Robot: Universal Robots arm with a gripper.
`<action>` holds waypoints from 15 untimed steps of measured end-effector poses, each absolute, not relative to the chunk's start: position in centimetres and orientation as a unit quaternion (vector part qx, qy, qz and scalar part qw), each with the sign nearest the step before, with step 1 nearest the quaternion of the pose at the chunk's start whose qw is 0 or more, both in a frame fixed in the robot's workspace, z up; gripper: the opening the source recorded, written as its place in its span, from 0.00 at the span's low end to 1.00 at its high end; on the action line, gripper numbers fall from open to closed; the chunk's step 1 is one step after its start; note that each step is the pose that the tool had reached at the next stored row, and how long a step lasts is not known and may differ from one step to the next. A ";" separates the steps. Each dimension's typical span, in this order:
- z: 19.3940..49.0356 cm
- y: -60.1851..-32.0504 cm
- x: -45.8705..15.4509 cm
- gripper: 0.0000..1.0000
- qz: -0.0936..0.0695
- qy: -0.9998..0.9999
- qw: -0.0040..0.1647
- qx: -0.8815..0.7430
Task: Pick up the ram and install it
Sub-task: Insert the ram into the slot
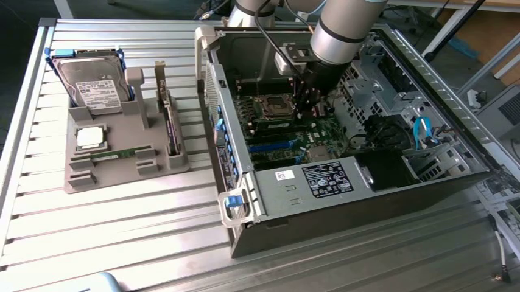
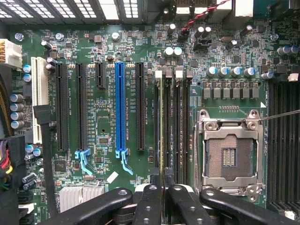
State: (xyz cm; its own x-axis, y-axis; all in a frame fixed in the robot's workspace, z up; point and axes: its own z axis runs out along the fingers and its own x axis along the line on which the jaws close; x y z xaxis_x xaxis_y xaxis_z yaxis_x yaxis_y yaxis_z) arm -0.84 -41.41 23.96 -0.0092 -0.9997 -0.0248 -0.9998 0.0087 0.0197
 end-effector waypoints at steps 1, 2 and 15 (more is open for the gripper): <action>24.0 -41.4 -0.8 0.12 0.016 0.710 0.002 -0.704; 24.0 -41.4 -0.8 0.12 0.016 0.710 0.002 -0.704; 24.0 -41.4 -0.8 0.12 0.016 0.708 0.002 -0.706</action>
